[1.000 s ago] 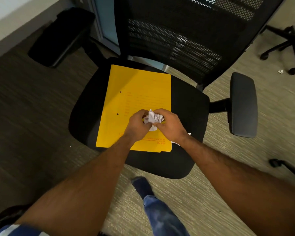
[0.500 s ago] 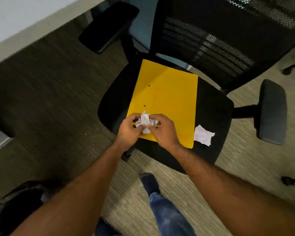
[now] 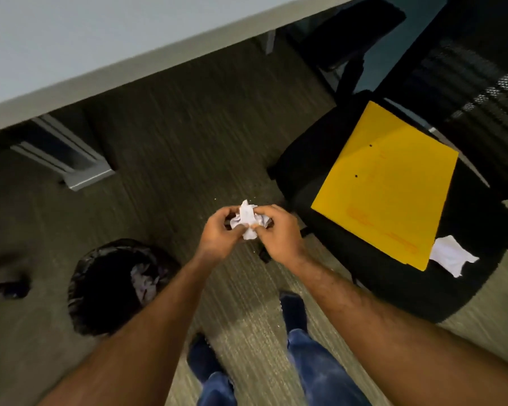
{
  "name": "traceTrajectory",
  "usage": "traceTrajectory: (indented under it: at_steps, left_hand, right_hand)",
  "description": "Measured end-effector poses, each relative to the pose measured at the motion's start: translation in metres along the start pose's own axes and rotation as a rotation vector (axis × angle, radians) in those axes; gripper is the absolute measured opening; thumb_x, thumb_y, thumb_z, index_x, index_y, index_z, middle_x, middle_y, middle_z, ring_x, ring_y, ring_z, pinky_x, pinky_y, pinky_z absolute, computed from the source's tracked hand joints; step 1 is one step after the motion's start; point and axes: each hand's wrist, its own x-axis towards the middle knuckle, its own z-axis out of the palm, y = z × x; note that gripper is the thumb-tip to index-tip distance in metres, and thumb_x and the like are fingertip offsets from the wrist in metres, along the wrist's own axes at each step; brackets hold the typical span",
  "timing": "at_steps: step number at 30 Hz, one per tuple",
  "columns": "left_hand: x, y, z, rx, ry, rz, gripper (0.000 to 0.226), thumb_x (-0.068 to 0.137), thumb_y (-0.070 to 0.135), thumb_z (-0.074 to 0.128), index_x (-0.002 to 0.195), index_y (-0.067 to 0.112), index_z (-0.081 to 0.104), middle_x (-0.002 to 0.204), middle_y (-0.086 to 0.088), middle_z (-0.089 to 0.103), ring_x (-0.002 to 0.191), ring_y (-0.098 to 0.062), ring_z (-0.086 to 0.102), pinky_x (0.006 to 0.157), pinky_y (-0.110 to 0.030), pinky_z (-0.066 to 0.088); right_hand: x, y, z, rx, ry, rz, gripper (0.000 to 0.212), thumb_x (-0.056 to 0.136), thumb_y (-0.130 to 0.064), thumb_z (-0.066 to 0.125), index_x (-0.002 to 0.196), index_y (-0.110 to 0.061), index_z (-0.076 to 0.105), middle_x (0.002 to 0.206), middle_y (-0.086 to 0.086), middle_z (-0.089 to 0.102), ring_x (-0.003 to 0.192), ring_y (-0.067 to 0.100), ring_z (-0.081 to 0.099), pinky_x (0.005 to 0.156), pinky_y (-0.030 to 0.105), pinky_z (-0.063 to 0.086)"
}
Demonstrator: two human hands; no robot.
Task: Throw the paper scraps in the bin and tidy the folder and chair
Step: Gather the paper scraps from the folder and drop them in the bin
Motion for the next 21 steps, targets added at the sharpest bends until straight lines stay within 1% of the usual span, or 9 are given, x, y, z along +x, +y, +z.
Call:
traceTrajectory:
  at_steps: [2, 6, 9, 11, 14, 15, 19, 20, 21]
  left_hand:
    - [-0.011, -0.017, -0.029, -0.009, 0.054, -0.032, 0.025, 0.083, 0.001, 0.068, 0.103, 0.016, 0.064, 0.094, -0.001, 0.069, 0.081, -0.01, 0.065, 0.075, -0.026, 0.055]
    - [-0.04, -0.057, -0.087, -0.079, 0.152, -0.143, 0.025, 0.083, 0.006, 0.07, 0.108, 0.01, 0.067, 0.096, -0.008, 0.073, 0.087, -0.02, 0.069, 0.065, -0.027, 0.059]
    - [-0.061, -0.084, -0.127, -0.054, 0.251, -0.222, 0.027, 0.08, 0.013, 0.073, 0.107, 0.01, 0.067, 0.098, -0.011, 0.073, 0.094, -0.026, 0.071, 0.08, -0.043, 0.06]
    - [-0.075, -0.101, -0.151, -0.034, 0.308, -0.26, 0.026, 0.08, 0.015, 0.074, 0.104, 0.011, 0.068, 0.095, -0.009, 0.074, 0.092, -0.024, 0.071, 0.08, -0.04, 0.06]
    - [-0.096, -0.123, -0.181, 0.017, 0.399, -0.277, 0.022, 0.08, 0.018, 0.075, 0.099, 0.02, 0.065, 0.083, 0.012, 0.068, 0.079, -0.007, 0.065, 0.061, -0.006, 0.047]
    - [-0.103, -0.129, -0.19, 0.018, 0.42, -0.284, 0.024, 0.079, 0.019, 0.076, 0.1, 0.023, 0.064, 0.081, 0.018, 0.064, 0.075, 0.002, 0.061, 0.053, -0.001, 0.042]
    - [-0.119, -0.151, -0.219, 0.052, 0.484, -0.334, 0.02, 0.077, 0.026, 0.077, 0.087, 0.033, 0.061, 0.077, 0.018, 0.064, 0.062, 0.009, 0.059, 0.052, -0.004, 0.043]
    - [-0.122, -0.156, -0.225, 0.072, 0.486, -0.343, 0.017, 0.078, 0.027, 0.076, 0.091, 0.031, 0.065, 0.083, 0.012, 0.069, 0.069, 0.005, 0.063, 0.061, -0.013, 0.051]
    - [-0.124, -0.161, -0.23, 0.083, 0.479, -0.352, 0.023, 0.079, 0.026, 0.074, 0.101, 0.029, 0.068, 0.094, 0.005, 0.073, 0.08, -0.007, 0.069, 0.072, -0.024, 0.057]
  right_hand:
    - [-0.005, -0.013, 0.031, 0.002, -0.064, -0.017, 0.035, 0.076, 0.002, 0.07, 0.109, -0.008, 0.07, 0.101, -0.002, 0.066, 0.089, 0.0, 0.06, 0.077, 0.004, 0.044]
    - [-0.02, -0.04, 0.094, -0.034, -0.195, -0.055, 0.033, 0.076, 0.002, 0.07, 0.108, -0.006, 0.069, 0.103, 0.008, 0.069, 0.093, 0.015, 0.064, 0.081, 0.018, 0.049]
    - [-0.033, -0.059, 0.143, -0.073, -0.295, -0.053, 0.03, 0.078, -0.002, 0.071, 0.108, -0.003, 0.068, 0.102, 0.014, 0.071, 0.094, 0.026, 0.066, 0.083, 0.035, 0.053]
    - [-0.042, -0.067, 0.175, -0.073, -0.361, -0.04, 0.033, 0.079, -0.004, 0.071, 0.112, -0.003, 0.067, 0.107, 0.015, 0.072, 0.098, 0.026, 0.068, 0.085, 0.03, 0.052]
    - [-0.053, -0.076, 0.219, -0.095, -0.467, -0.031, 0.035, 0.08, -0.008, 0.072, 0.115, -0.011, 0.067, 0.108, 0.008, 0.073, 0.097, 0.019, 0.069, 0.076, 0.016, 0.046]
    - [-0.056, -0.079, 0.232, -0.107, -0.501, -0.023, 0.036, 0.08, -0.01, 0.073, 0.115, -0.014, 0.067, 0.107, 0.006, 0.074, 0.095, 0.018, 0.068, 0.073, 0.015, 0.044]
    - [-0.064, -0.086, 0.277, -0.138, -0.585, 0.002, 0.038, 0.08, -0.008, 0.071, 0.118, -0.013, 0.065, 0.113, 0.008, 0.072, 0.102, 0.022, 0.066, 0.074, 0.013, 0.04]
    - [-0.065, -0.087, 0.285, -0.157, -0.604, -0.013, 0.039, 0.08, -0.01, 0.072, 0.118, -0.014, 0.065, 0.115, 0.007, 0.071, 0.103, 0.023, 0.066, 0.076, 0.014, 0.041]
    - [-0.065, -0.087, 0.291, -0.182, -0.626, -0.037, 0.04, 0.08, -0.012, 0.073, 0.119, -0.015, 0.064, 0.116, 0.007, 0.07, 0.104, 0.023, 0.065, 0.078, 0.015, 0.041]
